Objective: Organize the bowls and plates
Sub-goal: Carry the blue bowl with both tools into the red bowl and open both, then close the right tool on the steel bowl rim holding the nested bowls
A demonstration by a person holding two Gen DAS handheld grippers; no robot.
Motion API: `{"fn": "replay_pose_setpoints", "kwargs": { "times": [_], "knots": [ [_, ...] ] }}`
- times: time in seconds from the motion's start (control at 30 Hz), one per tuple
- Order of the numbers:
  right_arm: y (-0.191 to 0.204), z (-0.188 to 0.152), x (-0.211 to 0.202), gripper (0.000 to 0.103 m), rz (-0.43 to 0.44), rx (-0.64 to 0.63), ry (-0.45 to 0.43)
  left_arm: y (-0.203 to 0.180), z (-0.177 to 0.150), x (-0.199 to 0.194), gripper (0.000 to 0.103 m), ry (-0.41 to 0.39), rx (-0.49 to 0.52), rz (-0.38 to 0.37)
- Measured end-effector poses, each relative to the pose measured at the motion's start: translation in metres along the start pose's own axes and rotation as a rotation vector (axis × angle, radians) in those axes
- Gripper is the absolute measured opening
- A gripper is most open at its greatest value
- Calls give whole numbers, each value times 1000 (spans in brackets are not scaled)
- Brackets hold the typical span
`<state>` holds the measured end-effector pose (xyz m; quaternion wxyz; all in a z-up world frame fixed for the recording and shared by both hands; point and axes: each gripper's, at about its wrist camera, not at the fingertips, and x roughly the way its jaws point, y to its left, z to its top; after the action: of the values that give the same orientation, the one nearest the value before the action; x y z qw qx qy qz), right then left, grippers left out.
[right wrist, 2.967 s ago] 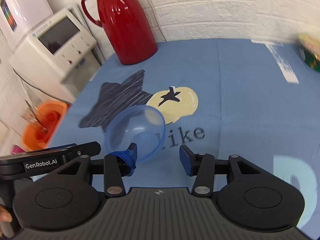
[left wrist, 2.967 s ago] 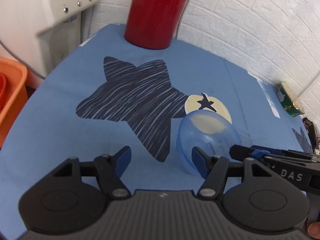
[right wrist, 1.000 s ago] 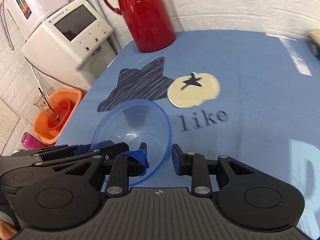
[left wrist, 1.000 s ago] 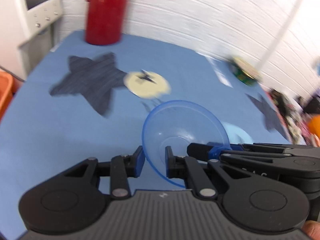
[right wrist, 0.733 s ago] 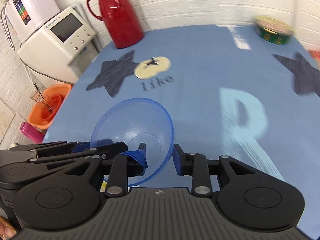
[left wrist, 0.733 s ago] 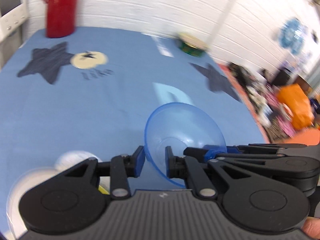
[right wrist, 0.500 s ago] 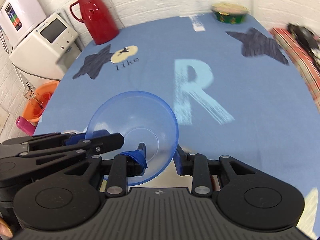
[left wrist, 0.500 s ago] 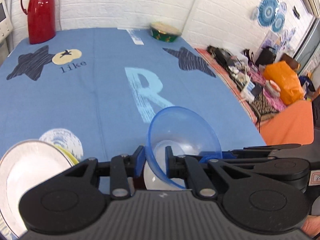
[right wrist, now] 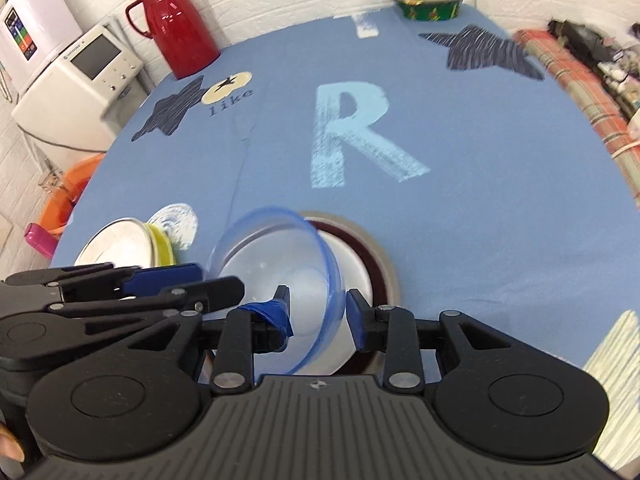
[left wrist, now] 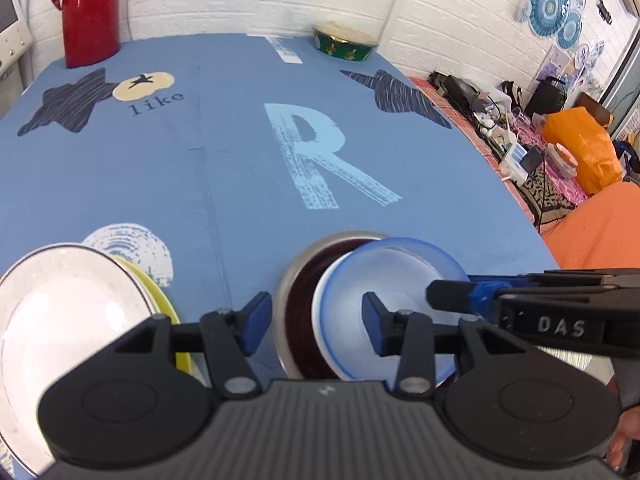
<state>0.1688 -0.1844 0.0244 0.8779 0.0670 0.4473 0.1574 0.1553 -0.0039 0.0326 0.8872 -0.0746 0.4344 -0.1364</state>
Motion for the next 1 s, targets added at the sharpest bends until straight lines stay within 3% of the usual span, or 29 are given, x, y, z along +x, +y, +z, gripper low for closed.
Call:
{"fn": "replay_pose_setpoints", "kwargs": {
  "times": [0.3,0.4,0.53,0.8,1.0],
  "knots": [
    [-21,-1,-10,15,2,52,-64,16,1,-15,43,-47,-27,-9],
    [-23,-2,3,16,-38,31,-38,13,-1,-16,43,-55,1,-10],
    [-28,-2,10,16,-28,50,-11,13,0,-18,43,-62,7,-20],
    [-16,2,-24,18,20,25,-113,24,-4,-33,50,-101,-37,-54],
    [-7,-28,-40,20,81,58,-201,36,-8,-41,56,-96,-18,-86]
  ]
}}
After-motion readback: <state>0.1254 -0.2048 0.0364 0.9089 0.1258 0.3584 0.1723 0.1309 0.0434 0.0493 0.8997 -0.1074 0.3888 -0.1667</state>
